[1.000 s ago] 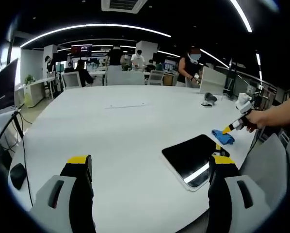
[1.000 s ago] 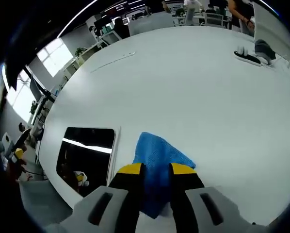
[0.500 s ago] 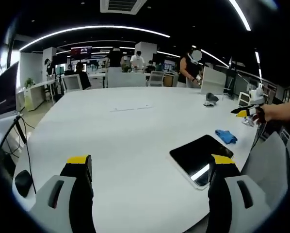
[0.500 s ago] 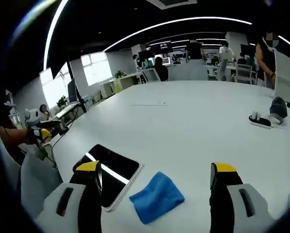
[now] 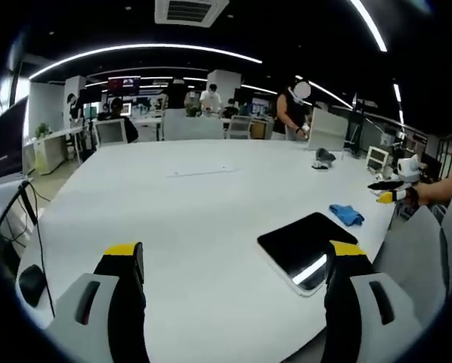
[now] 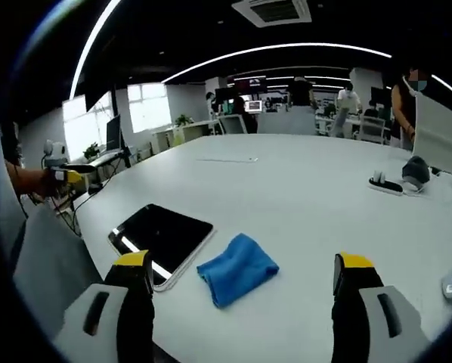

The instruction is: Wipe the mirror surface with the cleaning cloth until all visible marks leave the cleaned area.

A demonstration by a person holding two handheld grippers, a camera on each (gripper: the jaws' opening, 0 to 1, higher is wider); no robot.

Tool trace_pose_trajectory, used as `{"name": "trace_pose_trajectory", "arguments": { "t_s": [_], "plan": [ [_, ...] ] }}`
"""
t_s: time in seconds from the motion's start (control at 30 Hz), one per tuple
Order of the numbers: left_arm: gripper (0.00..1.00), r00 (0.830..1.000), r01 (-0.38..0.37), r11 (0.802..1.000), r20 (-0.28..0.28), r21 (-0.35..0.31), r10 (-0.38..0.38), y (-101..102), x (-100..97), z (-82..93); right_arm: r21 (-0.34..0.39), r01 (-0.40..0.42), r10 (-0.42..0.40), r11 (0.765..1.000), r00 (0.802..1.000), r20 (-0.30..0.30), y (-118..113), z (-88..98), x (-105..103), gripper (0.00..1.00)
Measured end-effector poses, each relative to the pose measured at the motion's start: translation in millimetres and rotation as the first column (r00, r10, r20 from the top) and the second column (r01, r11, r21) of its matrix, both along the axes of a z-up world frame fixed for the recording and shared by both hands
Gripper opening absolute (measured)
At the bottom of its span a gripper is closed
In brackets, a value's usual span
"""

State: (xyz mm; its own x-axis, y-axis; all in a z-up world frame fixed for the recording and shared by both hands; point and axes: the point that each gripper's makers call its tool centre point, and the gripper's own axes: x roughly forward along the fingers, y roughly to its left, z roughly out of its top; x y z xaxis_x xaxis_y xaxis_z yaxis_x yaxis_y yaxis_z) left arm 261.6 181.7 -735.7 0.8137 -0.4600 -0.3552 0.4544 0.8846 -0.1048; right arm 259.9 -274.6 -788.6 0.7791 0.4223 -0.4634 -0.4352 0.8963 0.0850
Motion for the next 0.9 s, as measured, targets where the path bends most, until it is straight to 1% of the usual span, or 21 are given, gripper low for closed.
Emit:
{"name": "trace_pose_trajectory", "arguments": {
  "t_s": [0.03,0.1,0.13,0.17,0.33,0.43,0.53,0.6,0.7,0.77,0.9],
  "plan": [
    [0.99,1.000,0.012,1.000,0.001,0.024,-0.012,-2,0.0,-2.0,0.004,0.006,-0.006,1.000,1.000,-0.008,-2,-0.7,-1,0.98],
    [0.99,1.000,0.026,0.999,0.004,0.039,-0.026,-4,0.4,-3.0,0.020,0.022,-0.021,1.000,0.998,-0.055,-6,-5.0,-4,0.98],
    [0.99,0.999,0.034,0.999,0.002,0.042,-0.034,-5,0.3,-3.6,0.031,0.027,-0.025,0.999,0.998,-0.060,-7,-5.4,-4,0.98],
    [0.99,0.999,0.038,0.998,-0.003,0.045,-0.038,-5,0.0,-4.6,0.040,0.030,-0.028,0.999,0.998,-0.057,-8,-5.1,-4,0.98],
    [0.99,0.999,0.032,0.998,-0.012,0.048,-0.032,-2,0.4,-4.8,0.028,0.048,-0.045,0.998,0.996,-0.078,-11,-8.3,-6,0.99],
    [0.99,0.999,0.030,0.998,-0.013,0.064,-0.029,0,1.8,-3.4,0.025,0.036,-0.034,0.999,0.996,-0.084,-8,-11.1,-9,0.99],
    [0.99,1.000,0.027,0.998,-0.005,0.059,-0.027,1,3.3,-0.2,0.023,0.025,-0.023,0.999,0.996,-0.090,-5,-15.5,-10,0.98],
    [0.99,1.000,0.022,0.998,-0.005,0.056,-0.022,2,3.8,0.1,0.002,0.012,-0.011,1.000,0.994,-0.108,-2,-20.2,-14,0.98],
    [0.99,0.999,0.039,0.998,-0.020,0.059,-0.038,1,1.8,-2.3,-0.001,-0.005,0.005,1.000,0.993,-0.122,1,-24.7,-17,0.99],
    [0.99,0.999,0.044,0.997,-0.019,0.065,-0.043,1,1.8,-1.8,-0.005,-0.016,0.016,1.000,0.992,-0.127,3,-27.2,-18,0.98],
    [0.99,1.000,0.023,0.998,-0.017,0.054,-0.022,6,5.9,-0.8,-0.001,-0.004,0.004,1.000,0.991,-0.134,3,-29.8,-20,0.99]
  ]
}}
